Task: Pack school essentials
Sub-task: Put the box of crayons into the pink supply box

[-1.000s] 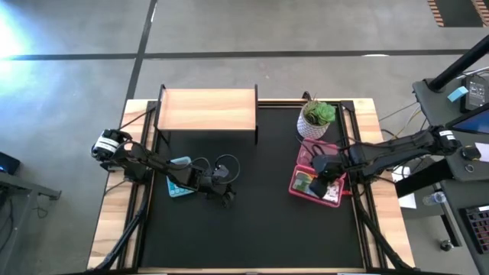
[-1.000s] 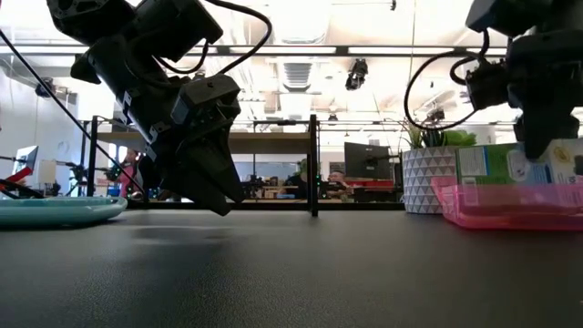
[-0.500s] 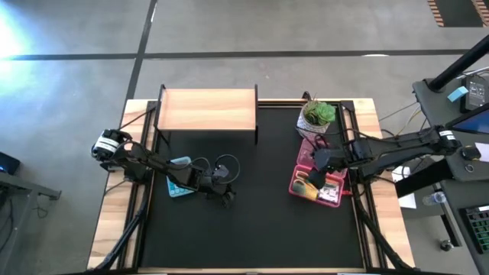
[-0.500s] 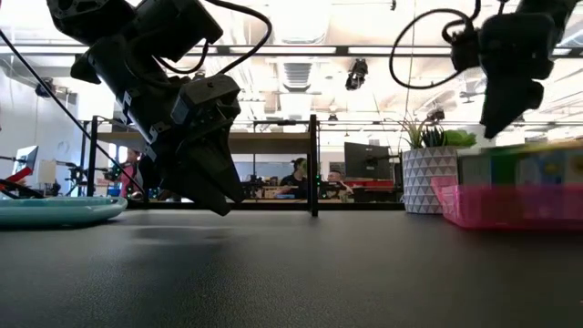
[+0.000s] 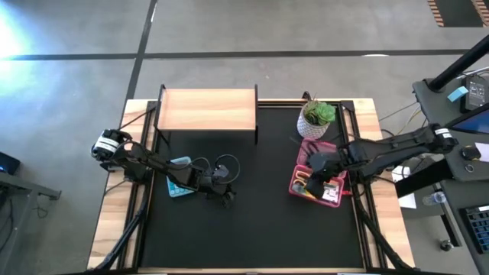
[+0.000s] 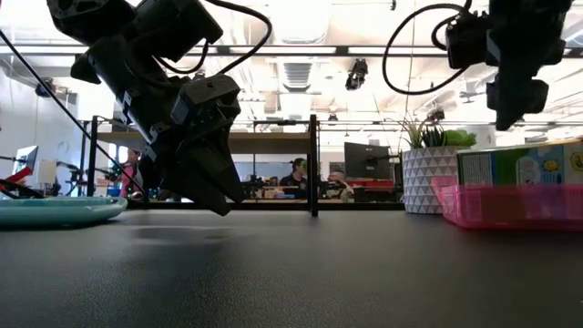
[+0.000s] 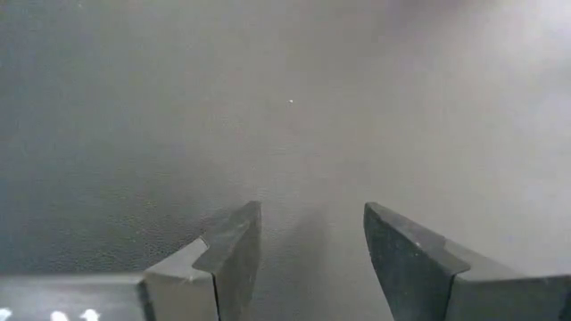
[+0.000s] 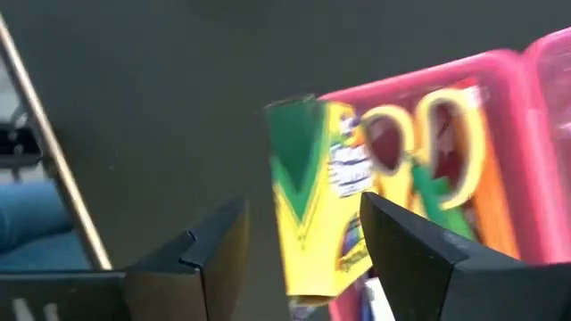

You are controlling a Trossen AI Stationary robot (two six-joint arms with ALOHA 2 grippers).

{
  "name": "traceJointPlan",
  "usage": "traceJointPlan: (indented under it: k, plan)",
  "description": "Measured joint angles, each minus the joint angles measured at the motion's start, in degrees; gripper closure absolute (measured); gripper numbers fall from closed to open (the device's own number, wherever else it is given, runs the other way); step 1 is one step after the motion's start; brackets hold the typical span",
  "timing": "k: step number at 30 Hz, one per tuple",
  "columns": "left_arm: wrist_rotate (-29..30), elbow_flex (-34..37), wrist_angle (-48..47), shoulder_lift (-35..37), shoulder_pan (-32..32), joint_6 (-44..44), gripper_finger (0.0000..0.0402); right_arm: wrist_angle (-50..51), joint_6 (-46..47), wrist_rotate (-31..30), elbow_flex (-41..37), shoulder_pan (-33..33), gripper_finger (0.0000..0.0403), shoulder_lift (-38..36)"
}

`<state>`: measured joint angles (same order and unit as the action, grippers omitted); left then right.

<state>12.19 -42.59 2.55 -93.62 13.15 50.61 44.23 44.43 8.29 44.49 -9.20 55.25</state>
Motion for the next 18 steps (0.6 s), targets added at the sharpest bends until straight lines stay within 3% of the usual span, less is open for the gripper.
traceJointPlan:
  k: [8, 18]
  plan:
    - [0.0, 0.0, 0.0, 0.0, 0.0, -0.2, 0.0219, -1.9, -0.4, 4.1, 0.0, -3.6, 0.0209, 5.5]
    - [0.0, 0.2, 0.0, 0.0, 0.0, -0.3, 0.0219, -6.2, 2.0, 3.6, 0.1, -4.8, 0.0209, 4.5]
